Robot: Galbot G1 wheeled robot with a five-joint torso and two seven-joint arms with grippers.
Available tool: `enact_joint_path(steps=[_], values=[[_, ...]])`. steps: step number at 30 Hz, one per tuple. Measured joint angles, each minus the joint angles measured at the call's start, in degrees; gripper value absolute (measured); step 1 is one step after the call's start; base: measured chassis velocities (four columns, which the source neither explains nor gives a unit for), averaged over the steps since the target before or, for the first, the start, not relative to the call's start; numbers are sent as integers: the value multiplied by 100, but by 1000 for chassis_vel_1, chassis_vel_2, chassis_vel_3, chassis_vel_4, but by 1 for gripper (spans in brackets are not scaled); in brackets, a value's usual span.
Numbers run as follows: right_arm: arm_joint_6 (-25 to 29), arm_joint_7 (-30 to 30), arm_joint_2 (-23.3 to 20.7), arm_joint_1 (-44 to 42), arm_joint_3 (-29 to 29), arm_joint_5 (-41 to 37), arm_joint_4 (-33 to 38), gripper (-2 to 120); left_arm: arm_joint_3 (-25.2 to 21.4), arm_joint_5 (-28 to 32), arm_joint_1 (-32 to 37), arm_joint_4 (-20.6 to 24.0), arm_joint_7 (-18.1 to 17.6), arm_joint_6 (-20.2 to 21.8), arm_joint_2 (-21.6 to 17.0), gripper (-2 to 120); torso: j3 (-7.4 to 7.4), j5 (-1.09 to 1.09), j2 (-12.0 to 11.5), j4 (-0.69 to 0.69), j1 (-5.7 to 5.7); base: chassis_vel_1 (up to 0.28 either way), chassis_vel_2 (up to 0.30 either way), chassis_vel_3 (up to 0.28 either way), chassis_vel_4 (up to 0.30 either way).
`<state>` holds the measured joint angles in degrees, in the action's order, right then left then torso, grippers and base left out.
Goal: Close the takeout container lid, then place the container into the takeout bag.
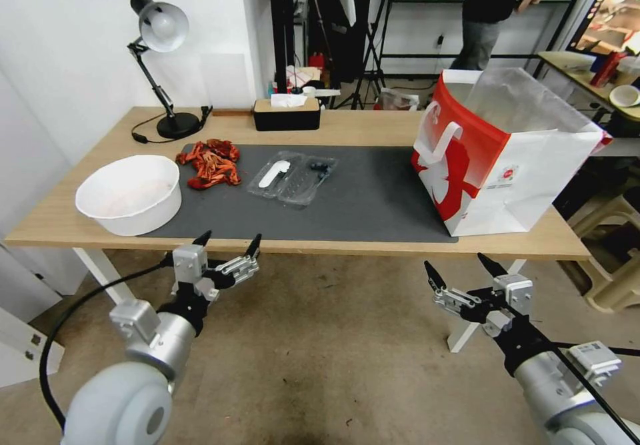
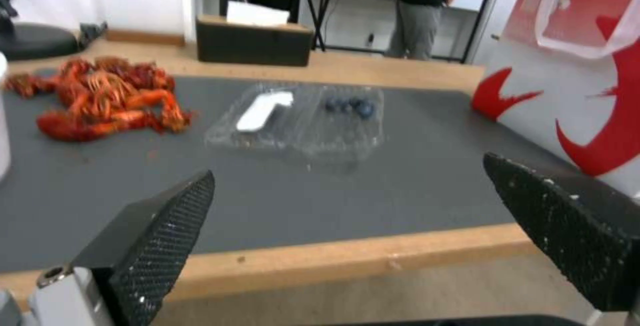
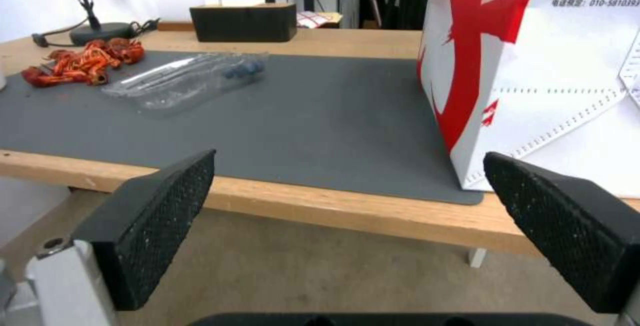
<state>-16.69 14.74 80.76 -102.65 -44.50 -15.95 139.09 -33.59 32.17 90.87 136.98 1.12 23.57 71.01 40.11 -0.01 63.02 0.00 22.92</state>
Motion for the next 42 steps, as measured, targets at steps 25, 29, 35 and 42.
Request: enact_joint_path(steps=[25,29,35,42], values=[[-189,-776,-1037,1779,985,-1288,-1050,100,-86,-333,69,-283,52,-217,239,100,0,2,0,1,0,0,0,0,0],[-128,-1327,-1308,2957,1994,-1531,-1885,100,-146,-339,13,-364,7,-206,269,100,0,1,0,-1,0,0,0,0,0],[-946,-2861,-1127,4985,3779,-1664,-2793,100,-171,-401,62,-488,-32,-245,308,100,1,-1,-1,0,1,0,0,0,0],[-1949,-4760,-612,6375,4787,-2284,-3459,100,-221,-414,90,-624,-50,-324,318,100,0,-2,-1,1,1,0,0,0,0]])
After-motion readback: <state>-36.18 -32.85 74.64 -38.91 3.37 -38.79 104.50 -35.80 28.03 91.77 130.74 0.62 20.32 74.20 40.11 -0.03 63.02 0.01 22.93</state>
